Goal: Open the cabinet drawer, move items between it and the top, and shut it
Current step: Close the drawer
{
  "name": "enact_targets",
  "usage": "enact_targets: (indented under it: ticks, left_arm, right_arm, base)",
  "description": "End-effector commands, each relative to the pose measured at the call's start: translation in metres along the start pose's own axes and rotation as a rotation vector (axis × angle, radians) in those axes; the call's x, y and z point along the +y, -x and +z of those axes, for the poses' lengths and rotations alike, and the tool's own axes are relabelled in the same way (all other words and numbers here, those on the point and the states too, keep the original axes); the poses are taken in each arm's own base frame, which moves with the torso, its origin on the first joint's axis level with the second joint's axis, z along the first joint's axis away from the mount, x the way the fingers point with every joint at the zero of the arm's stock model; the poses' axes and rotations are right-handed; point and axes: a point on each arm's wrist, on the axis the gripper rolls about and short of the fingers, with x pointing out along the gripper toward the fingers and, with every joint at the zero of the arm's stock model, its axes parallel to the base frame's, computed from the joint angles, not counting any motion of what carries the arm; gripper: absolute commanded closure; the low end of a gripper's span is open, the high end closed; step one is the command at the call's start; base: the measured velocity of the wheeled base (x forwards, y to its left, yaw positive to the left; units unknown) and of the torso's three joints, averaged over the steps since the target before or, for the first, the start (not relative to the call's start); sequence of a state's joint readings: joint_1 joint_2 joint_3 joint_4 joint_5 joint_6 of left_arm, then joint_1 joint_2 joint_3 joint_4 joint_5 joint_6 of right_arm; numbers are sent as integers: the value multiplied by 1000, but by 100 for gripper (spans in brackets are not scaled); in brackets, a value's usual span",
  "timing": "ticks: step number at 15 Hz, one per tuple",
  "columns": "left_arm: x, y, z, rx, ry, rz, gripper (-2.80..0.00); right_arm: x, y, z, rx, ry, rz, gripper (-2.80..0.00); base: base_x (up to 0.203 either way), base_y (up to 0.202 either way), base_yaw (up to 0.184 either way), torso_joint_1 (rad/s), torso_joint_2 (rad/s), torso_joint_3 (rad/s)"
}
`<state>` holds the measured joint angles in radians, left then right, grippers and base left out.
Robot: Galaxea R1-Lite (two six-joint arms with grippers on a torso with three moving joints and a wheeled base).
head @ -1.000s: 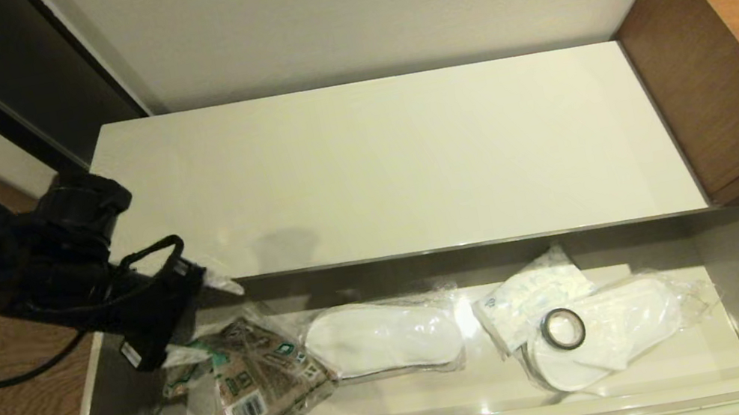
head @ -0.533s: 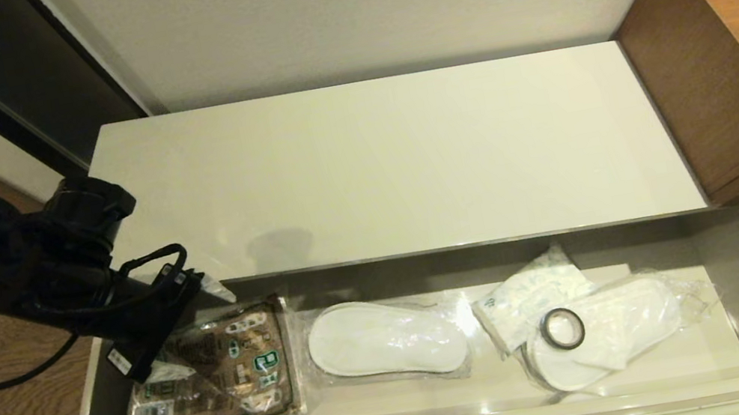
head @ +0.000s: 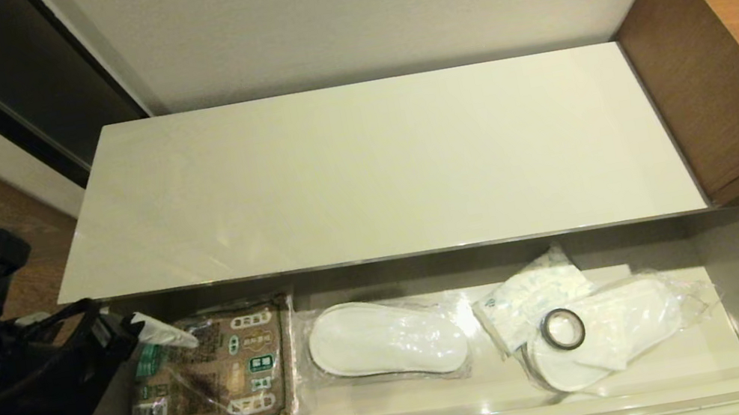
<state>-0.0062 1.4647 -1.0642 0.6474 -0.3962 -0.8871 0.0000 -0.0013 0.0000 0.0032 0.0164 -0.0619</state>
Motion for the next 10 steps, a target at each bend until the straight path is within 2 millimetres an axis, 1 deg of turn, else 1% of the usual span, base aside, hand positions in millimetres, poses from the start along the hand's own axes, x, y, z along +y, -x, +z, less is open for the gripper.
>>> enact_targets:
  ticks: [1, 2, 4, 6, 7, 9, 10]
  left_arm:
    - [19, 19, -24, -24, -41, -26, 0]
    - [26, 19, -29, -17, -58, -15, 0]
    - [30, 19, -33, -17, -87, -6, 0]
    - [53, 10, -46, 15, -122, 64, 0]
    - [62, 8, -51, 10, -142, 96, 0]
    - [66, 8, -54, -1, -157, 113, 0]
    - [71, 8, -59, 6, -156, 122, 0]
  right_arm:
    - [0, 0, 0, 3, 1, 1, 0]
    - [0, 0, 0, 3, 1, 1, 0]
    - [0, 0, 0, 3, 1, 1, 0]
    - [0, 0, 0, 3, 1, 1, 0]
    - [0, 0, 0, 3, 1, 1, 0]
    - [0, 0, 0, 3, 1, 1, 0]
    - [0, 0, 0, 3, 1, 1, 0]
  base:
    - [0, 0, 0, 0, 0, 0]
    - [0, 0, 0, 0, 0, 0]
    - [0, 0, 0, 0, 0, 0]
    - [0, 0, 0, 0, 0, 0]
    - [0, 0, 0, 0, 0, 0]
    - [0, 0, 0, 0, 0, 0]
    - [0, 0, 0, 0, 0, 0]
